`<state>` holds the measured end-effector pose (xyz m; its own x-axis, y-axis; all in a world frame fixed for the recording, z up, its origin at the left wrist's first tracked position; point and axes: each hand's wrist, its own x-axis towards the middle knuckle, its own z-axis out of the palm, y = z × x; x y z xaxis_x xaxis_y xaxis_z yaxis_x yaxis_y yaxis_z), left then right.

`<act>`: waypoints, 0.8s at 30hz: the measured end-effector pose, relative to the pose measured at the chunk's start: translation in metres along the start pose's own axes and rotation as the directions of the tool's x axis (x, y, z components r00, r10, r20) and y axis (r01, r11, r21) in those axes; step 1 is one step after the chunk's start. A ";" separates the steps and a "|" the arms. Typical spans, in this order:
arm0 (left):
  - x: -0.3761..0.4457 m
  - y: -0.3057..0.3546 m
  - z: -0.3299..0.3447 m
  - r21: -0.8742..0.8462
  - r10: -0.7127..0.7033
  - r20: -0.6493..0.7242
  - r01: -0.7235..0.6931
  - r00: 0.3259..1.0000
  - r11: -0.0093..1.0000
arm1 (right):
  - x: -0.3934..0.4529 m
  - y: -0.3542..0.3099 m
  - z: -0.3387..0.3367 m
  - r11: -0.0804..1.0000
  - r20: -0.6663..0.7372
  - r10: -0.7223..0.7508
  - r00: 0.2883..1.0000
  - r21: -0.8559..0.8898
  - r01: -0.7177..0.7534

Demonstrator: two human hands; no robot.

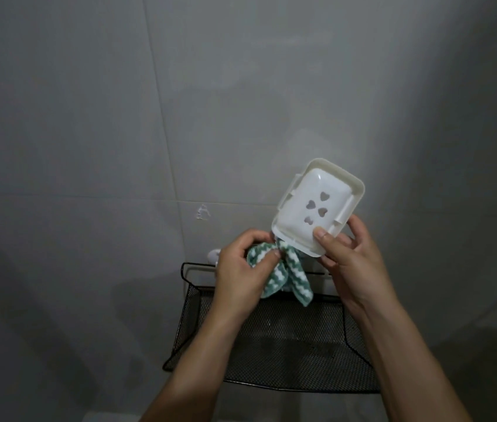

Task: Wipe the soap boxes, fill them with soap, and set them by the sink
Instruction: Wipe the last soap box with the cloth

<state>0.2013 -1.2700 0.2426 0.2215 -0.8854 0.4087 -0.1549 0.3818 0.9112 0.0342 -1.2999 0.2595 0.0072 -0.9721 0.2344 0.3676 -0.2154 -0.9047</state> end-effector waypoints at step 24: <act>0.012 0.063 0.007 0.534 0.344 -0.035 -0.274 0.938 0.800 | -0.010 0.007 -0.003 0.995 0.120 0.076 0.990 -0.077 -0.067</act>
<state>0.1878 -1.2584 0.3046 0.1881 -0.6899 0.6990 -0.6987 0.4062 0.5889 0.0341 -1.2923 0.2502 0.1463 -0.9677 0.2055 0.2936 -0.1559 -0.9431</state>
